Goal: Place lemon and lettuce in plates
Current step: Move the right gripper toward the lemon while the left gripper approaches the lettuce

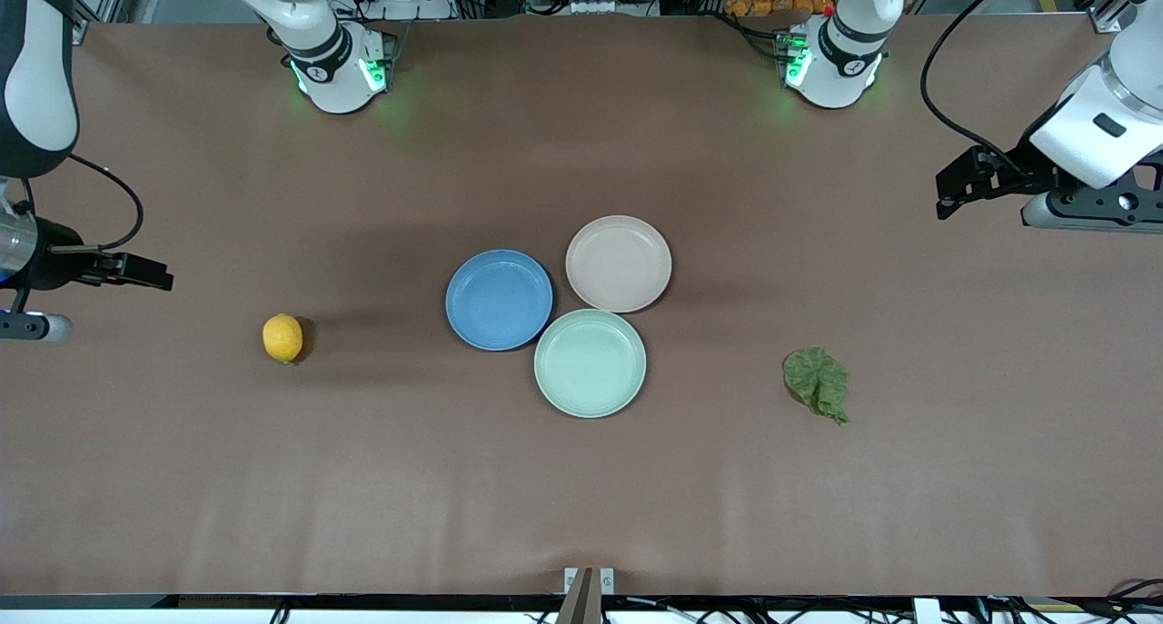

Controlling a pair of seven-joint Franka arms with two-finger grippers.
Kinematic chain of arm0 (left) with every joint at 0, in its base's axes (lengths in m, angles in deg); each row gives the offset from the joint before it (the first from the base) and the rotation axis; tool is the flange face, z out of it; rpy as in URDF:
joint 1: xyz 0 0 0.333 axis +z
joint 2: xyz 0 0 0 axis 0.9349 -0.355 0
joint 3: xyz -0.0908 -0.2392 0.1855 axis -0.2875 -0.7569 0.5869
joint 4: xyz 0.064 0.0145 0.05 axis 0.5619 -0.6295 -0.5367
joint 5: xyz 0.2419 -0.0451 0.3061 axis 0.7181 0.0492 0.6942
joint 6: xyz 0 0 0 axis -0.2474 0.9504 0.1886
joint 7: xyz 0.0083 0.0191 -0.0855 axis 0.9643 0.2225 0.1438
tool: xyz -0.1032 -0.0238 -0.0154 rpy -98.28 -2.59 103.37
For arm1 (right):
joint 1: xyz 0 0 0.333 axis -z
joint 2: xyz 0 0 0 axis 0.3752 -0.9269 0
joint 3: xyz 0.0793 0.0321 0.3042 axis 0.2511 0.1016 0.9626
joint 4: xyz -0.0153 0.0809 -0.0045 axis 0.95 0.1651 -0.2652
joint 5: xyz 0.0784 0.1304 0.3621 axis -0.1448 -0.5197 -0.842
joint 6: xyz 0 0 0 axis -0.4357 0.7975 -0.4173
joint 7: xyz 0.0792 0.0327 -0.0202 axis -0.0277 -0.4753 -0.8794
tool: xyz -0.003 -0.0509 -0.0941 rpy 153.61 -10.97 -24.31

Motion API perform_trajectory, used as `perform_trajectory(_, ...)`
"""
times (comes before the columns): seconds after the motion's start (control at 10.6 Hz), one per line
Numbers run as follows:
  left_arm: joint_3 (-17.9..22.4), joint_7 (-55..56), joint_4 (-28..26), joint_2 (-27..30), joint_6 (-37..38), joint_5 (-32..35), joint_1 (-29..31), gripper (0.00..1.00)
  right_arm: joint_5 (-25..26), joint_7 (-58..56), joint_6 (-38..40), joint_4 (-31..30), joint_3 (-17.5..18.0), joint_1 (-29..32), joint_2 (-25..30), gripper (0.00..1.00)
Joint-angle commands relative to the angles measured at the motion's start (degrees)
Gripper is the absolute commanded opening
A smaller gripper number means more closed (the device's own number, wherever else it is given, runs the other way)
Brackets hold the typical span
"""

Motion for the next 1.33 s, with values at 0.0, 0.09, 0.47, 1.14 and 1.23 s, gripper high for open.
perform_trajectory(0.0,-0.14,0.76,-0.79,1.10,-0.78,-1.25,0.33,1.00,0.07,0.23,0.42,0.26,0.32,0.54,0.37,1.00)
perform_trajectory(0.09,-0.14,0.85,-0.70,1.01,-1.04,-1.26,0.33,1.00,0.07,0.23,0.42,0.26,0.32,0.55,0.37,1.00)
perform_trajectory(0.47,-0.14,0.76,-1.31,1.01,-1.57,-1.26,0.33,1.00,0.07,0.23,0.42,0.26,0.32,0.55,0.37,1.00)
perform_trajectory(1.14,-0.14,0.76,-2.28,1.10,-1.48,-1.26,0.25,1.00,0.07,-0.56,3.23,6.31,0.15,0.55,1.51,1.00)
perform_trajectory(1.23,-0.14,0.76,-2.54,1.10,-1.57,-1.26,0.25,1.00,0.07,-0.57,3.50,7.20,0.23,0.55,1.60,1.00)
